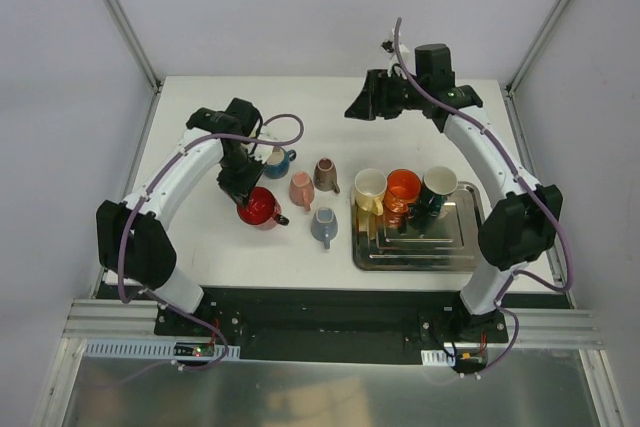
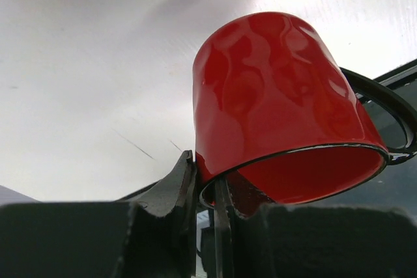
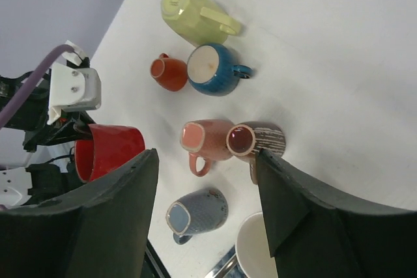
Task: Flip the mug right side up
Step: Turn over the cup at the corner of the board, then place the cup at the center of the board.
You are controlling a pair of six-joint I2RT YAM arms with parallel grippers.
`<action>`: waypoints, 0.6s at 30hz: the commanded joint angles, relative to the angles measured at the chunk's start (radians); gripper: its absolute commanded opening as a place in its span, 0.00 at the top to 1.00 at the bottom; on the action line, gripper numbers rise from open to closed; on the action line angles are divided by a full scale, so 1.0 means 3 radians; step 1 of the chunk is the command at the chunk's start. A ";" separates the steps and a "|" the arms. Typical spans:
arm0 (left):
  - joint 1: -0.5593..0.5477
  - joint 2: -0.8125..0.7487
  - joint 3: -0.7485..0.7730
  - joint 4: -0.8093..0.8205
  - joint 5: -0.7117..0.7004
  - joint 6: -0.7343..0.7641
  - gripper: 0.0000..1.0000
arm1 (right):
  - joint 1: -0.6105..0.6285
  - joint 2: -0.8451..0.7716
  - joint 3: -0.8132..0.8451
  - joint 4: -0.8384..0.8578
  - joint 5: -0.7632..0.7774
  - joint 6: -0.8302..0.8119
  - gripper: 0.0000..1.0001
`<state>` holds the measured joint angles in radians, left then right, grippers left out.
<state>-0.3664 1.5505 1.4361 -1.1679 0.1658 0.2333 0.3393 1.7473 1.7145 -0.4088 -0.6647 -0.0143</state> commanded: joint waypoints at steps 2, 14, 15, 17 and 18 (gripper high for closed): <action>-0.0026 0.0169 0.0009 -0.0009 -0.0041 -0.0440 1.00 | 0.0004 -0.0256 -0.0162 -0.0171 0.0165 -0.0407 0.33; -0.0026 0.0656 0.0020 0.0150 -0.0062 -0.0445 1.00 | 0.0004 -0.0588 -0.0499 -0.0335 0.0278 -0.0796 0.32; -0.0026 0.0666 0.0009 0.0165 -0.0052 -0.0440 1.00 | 0.0004 -0.0589 -0.0515 -0.0350 0.0268 -0.0806 0.32; -0.0026 0.0686 -0.0001 0.0181 -0.0031 -0.0445 1.00 | 0.0004 -0.0583 -0.0545 -0.0356 0.0237 -0.0811 0.32; -0.0026 0.0691 -0.0011 0.0191 -0.0011 -0.0445 1.00 | 0.0004 -0.0573 -0.0556 -0.0361 0.0222 -0.0806 0.32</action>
<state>-0.3672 1.7668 1.4281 -1.0958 0.1448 0.1184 0.3393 1.6104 1.5616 -0.5072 -0.5873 -0.2188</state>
